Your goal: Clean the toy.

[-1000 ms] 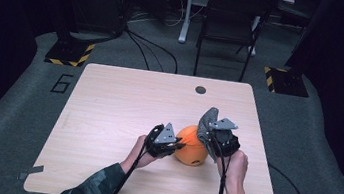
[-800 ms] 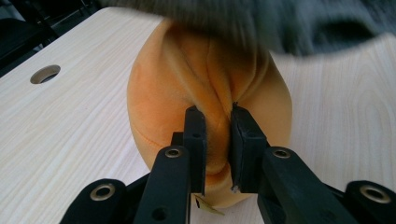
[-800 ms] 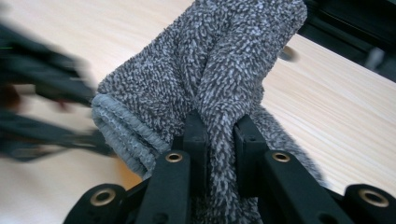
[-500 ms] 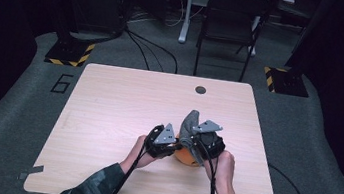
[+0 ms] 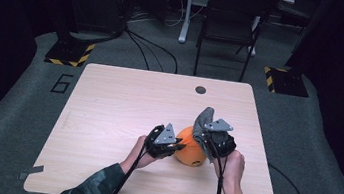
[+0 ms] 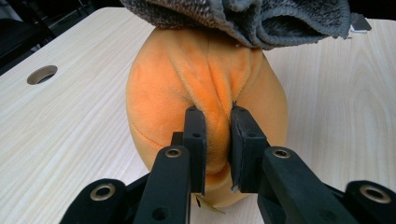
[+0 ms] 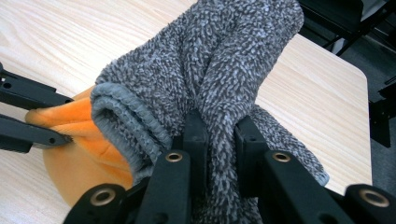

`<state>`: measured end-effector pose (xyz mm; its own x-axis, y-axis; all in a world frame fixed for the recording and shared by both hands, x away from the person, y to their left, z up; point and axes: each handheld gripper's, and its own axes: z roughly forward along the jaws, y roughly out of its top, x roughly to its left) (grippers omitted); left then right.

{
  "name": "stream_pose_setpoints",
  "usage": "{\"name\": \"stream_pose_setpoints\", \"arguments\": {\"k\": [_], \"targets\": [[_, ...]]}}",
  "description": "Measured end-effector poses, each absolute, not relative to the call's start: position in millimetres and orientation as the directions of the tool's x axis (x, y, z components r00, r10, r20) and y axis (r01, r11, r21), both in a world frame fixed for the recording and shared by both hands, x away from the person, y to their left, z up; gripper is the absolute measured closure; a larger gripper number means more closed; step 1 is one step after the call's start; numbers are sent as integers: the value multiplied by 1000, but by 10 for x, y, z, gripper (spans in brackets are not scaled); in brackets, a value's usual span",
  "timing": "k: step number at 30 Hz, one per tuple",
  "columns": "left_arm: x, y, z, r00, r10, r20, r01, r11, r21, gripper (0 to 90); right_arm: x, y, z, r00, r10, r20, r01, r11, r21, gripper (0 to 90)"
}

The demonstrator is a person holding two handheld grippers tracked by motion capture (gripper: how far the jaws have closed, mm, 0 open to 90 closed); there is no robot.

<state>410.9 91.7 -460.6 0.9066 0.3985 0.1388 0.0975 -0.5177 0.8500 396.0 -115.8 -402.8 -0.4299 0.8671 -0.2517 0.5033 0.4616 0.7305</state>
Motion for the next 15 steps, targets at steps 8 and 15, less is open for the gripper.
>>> {"name": "stream_pose_setpoints", "arguments": {"k": [8,15], "targets": [[4154,968,-4596,898,424,114,131,-505,853,780,3961,-1617,-3930,-387,916,-103,507,305,806,762],[4236,1028,-4606,879,473,55,196,-465,863,774,4015,-1962,-4047,-292,951,-102,564,257,785,763]]}}
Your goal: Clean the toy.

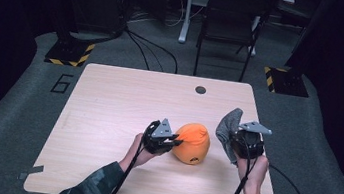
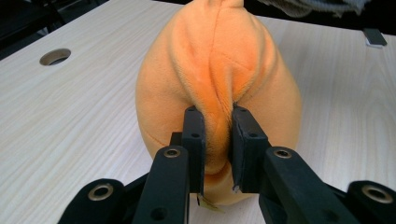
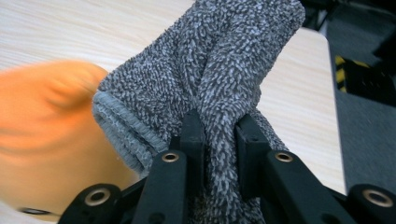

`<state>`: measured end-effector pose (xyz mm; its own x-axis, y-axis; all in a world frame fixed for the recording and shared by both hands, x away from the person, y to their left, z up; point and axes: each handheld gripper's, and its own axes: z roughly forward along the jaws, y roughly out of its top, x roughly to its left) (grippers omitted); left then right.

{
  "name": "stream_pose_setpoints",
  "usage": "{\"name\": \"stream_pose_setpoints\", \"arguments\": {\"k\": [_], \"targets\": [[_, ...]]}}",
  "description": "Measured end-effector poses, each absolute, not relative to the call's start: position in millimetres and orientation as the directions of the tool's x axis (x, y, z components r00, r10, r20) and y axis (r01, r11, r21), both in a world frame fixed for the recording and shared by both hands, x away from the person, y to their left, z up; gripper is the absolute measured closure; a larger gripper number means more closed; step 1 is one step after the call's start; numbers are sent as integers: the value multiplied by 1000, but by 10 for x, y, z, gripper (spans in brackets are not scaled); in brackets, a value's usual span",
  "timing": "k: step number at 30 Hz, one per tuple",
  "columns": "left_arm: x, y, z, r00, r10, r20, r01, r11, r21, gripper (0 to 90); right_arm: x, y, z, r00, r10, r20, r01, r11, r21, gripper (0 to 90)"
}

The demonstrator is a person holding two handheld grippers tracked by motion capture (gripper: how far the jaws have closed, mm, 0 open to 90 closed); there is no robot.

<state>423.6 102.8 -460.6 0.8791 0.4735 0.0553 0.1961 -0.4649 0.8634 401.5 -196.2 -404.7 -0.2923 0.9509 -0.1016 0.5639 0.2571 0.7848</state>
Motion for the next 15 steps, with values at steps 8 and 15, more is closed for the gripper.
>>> {"name": "stream_pose_setpoints", "arguments": {"k": [8,15], "targets": [[4356,1095,-4618,852,523,-32,286,-414,864,763,4113,-2011,-4298,-270,959,-86,637,245,731,759],[4457,1128,-4638,813,580,-62,341,-386,857,645,4139,-2009,-4452,-272,958,-88,678,256,689,754]]}}
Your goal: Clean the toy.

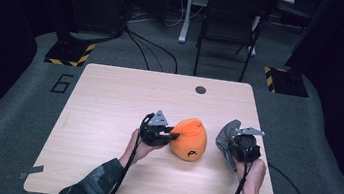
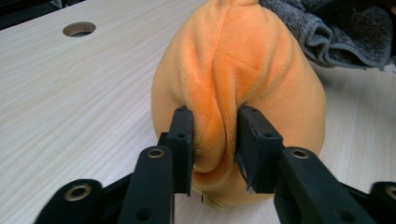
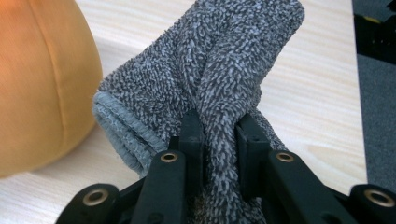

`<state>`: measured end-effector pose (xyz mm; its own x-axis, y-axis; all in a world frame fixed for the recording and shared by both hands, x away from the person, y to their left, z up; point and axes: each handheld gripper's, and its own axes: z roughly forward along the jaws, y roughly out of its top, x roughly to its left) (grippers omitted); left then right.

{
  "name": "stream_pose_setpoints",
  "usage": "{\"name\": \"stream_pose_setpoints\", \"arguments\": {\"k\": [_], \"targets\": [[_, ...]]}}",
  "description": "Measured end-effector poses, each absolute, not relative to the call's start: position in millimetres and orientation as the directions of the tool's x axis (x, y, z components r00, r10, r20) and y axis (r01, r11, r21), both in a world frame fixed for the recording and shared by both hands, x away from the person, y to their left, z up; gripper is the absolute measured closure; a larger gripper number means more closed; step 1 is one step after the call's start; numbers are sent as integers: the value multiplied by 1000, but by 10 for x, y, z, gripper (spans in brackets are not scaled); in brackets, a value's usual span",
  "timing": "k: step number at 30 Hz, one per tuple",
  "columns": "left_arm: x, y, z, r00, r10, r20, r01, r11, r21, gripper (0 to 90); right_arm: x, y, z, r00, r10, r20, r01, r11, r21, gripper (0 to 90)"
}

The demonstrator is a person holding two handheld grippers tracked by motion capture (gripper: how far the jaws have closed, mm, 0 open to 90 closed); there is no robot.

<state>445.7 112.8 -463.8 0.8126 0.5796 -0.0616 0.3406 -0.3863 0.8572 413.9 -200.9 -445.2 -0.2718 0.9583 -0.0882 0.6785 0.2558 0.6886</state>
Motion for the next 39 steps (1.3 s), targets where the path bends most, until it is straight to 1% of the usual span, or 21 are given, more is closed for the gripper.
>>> {"name": "stream_pose_setpoints", "arguments": {"k": [1,4,8,9,14,17,20,23,28,30,31,33,34,36,39], "targets": [[4468,1127,-4639,808,586,-60,344,-387,856,611,4141,-2007,-4478,-275,958,-85,685,257,682,753],[4498,1122,-4653,784,619,-51,357,-381,853,547,4153,-2005,-4547,-272,959,-81,701,255,666,750],[4558,1153,-4675,745,666,-26,361,-371,856,506,4173,-2043,-4639,-272,960,-66,721,248,647,745],[4582,1171,-4685,738,674,-31,369,-364,855,491,4174,-2046,-4658,-264,963,-56,727,237,644,742],[4722,1280,-4759,690,722,-51,405,-327,854,473,4204,-2050,-4759,-272,960,-65,738,252,627,720],[4808,1340,-4813,661,744,-95,440,-281,853,456,4223,-2009,-4815,-276,958,-83,745,268,611,687],[4879,1395,-4856,639,760,-120,455,-247,856,428,4242,-1968,-4878,-270,957,-107,752,278,597,596],[4914,1422,-4875,621,771,-143,462,-213,861,383,4248,-1971,-4905,-263,957,-123,752,283,596,474],[4928,1447,-4856,617,773,-149,456,-197,868,309,4206,-2030,-4852,-249,962,-111,736,263,624,312],[4925,1466,-4839,615,774,-150,456,-194,869,281,4170,-2054,-4803,-231,968,-101,728,241,642,212],[4920,1479,-4830,613,775,-154,458,-190,869,267,4151,-2072,-4774,-235,967,-95,719,239,653,209],[4905,1510,-4800,609,779,-150,453,-186,872,206,4106,-2098,-4721,-246,966,-80,703,234,672,135],[4893,1531,-4781,608,780,-151,451,-183,874,205,4085,-2112,-4699,-251,965,-78,695,236,679,136],[4862,1570,-4743,611,779,-142,440,-185,878,170,4049,-2138,-4672,-260,963,-64,687,231,689,98],[4784,1635,-4701,618,776,-127,430,-198,881,156,3991,-2175,-4660,-272,961,-58,686,236,688,42]]}}
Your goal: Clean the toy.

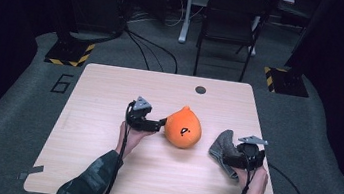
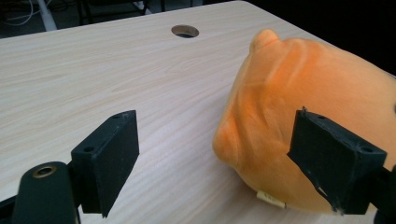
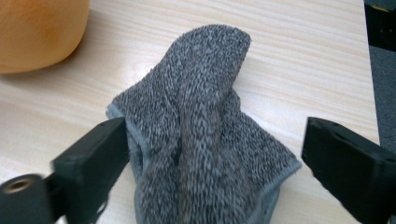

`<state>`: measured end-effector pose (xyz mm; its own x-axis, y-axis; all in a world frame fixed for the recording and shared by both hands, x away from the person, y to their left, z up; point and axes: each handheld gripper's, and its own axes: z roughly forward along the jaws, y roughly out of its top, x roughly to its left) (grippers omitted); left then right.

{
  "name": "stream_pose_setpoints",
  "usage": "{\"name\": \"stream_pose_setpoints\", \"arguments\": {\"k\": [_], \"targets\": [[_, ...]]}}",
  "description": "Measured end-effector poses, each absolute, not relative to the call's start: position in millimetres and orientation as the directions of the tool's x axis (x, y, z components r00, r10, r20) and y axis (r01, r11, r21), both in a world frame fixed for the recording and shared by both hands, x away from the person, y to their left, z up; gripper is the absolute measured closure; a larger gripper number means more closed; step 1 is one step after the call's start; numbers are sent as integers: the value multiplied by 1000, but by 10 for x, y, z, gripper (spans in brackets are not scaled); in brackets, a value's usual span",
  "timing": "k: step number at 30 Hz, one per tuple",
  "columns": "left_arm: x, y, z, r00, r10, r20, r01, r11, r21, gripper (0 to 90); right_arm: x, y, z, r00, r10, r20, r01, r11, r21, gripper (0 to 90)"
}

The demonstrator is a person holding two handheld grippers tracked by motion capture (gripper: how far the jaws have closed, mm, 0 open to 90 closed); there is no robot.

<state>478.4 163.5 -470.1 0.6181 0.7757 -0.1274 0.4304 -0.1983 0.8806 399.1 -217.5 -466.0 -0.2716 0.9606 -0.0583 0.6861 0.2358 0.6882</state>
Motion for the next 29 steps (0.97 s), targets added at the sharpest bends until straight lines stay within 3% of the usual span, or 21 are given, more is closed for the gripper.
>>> {"name": "stream_pose_setpoints", "arguments": {"k": [12,19,29], "targets": [[4362,2051,-4709,622,783,-26,396,-285,873,56,3710,-2395,-4707,-314,949,-32,665,243,706,0],[4121,2427,-4968,603,797,21,437,-353,828,15,3571,-2480,-4903,-342,939,-34,686,275,674,0],[4078,2799,-5252,560,829,0,528,-357,771,12,3434,-2666,-5110,-358,934,-20,695,280,662,0]]}}
